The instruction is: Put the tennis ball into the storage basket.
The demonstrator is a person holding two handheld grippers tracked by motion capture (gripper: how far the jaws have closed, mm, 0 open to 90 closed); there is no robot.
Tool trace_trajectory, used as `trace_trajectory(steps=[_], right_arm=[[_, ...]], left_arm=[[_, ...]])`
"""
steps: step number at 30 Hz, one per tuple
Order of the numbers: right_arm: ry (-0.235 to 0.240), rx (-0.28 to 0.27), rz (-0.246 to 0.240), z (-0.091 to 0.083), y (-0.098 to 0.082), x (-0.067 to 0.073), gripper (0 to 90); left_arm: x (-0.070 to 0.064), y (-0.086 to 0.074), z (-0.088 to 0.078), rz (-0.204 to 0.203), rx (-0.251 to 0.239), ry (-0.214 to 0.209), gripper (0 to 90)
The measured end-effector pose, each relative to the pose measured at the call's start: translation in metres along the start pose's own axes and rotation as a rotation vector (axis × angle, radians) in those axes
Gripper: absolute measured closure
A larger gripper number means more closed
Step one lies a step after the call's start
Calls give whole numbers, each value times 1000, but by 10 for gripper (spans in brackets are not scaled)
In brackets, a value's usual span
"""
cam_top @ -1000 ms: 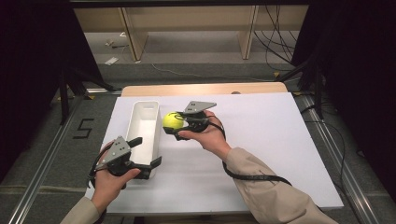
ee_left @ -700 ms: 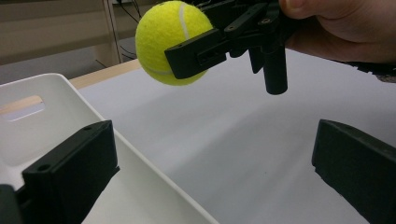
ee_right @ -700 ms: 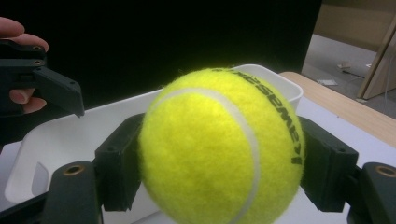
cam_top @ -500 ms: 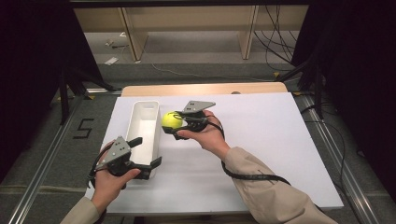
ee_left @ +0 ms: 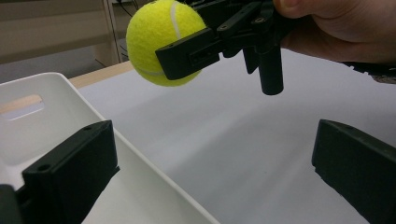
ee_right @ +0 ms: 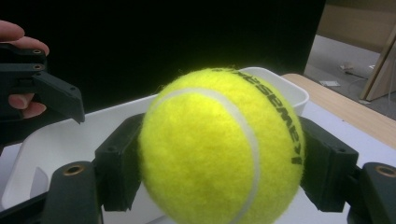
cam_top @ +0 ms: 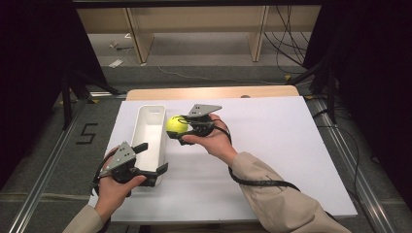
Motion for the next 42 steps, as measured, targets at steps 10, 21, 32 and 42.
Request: trace_trajectory(steps=[10, 21, 32, 42], right_arm=[[2, -6, 0, 3, 2, 1, 268], [3, -6, -1, 6, 3, 3, 269], [4, -4, -3, 9, 3, 2, 268], [8, -4, 1, 13, 4, 4, 268]], left_arm=[[0, 0, 0, 1, 0, 0, 0], [0, 0, 0, 2, 1, -2, 0], [0, 0, 0, 1, 0, -1, 0], [0, 0, 0, 1, 0, -2, 0]])
Point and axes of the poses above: each handheld gripper's, and its own axes: z roughly forward along the jaws, y roughly out of its top, x roughly to its left, the point moved 10 cm from there along z, roughly forward along the jaws, and after that the axes turned 10 degrees about z, right-handed, at the moved point
